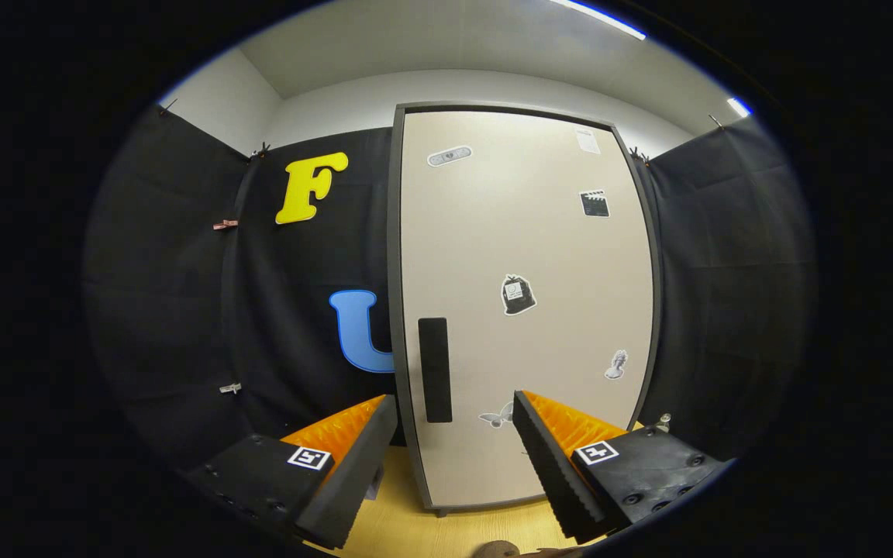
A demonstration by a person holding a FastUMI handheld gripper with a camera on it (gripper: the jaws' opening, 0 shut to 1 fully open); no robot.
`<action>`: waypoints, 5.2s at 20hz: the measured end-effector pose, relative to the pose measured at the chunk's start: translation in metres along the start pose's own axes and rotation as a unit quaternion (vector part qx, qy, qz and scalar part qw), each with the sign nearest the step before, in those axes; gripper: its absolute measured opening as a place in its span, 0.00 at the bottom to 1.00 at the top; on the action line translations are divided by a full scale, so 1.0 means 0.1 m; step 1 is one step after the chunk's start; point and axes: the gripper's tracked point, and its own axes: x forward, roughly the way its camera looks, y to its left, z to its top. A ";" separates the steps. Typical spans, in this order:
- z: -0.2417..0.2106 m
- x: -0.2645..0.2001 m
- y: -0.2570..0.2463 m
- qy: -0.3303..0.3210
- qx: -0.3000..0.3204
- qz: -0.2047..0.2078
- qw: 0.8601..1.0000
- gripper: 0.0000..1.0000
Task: Open the shoe cabinet door, grab the shoes and put them into the shoe cabinet, then close the shoe cabinet door.
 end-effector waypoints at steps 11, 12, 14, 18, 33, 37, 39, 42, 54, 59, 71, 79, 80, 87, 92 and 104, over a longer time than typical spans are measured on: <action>-0.22 0.69 0.04 0.029 0.004 -0.010 1.000 0.98; -0.24 0.77 0.05 0.028 0.003 -0.009 1.000 0.98; -0.28 0.91 0.08 0.025 -0.001 -0.010 1.000 0.98; -0.35 1.19 0.08 0.030 0.002 -0.018 0.999 0.98; -0.44 1.26 0.11 0.041 -0.015 -0.034 0.998 0.24; -0.42 1.06 0.13 0.045 -0.014 -0.020 0.999 0.25; -0.42 0.90 0.06 0.045 -0.015 -0.010 0.999 0.25; -0.39 0.73 0.04 0.044 -0.013 0.000 0.999 0.24; -0.32 -0.08 -0.42 0.060 -0.001 0.070 0.996 0.24; -0.28 -0.37 -0.72 0.066 -0.003 0.099 0.993 0.24; -0.17 -0.78 -1.49 0.055 -0.012 0.086 0.995 0.24; -0.03 -1.02 -2.13 0.033 0.010 0.003 0.999 0.23; 0.01 -1.08 -2.24 0.026 0.006 -0.016 1.000 0.23; 0.18 -1.42 -2.78 0.006 -0.008 -0.101 0.995 0.23; 0.09 -1.45 -2.73 0.015 -0.013 -0.089 0.996 0.23; -0.64 -1.05 -1.92 0.098 0.018 0.017 0.995 0.23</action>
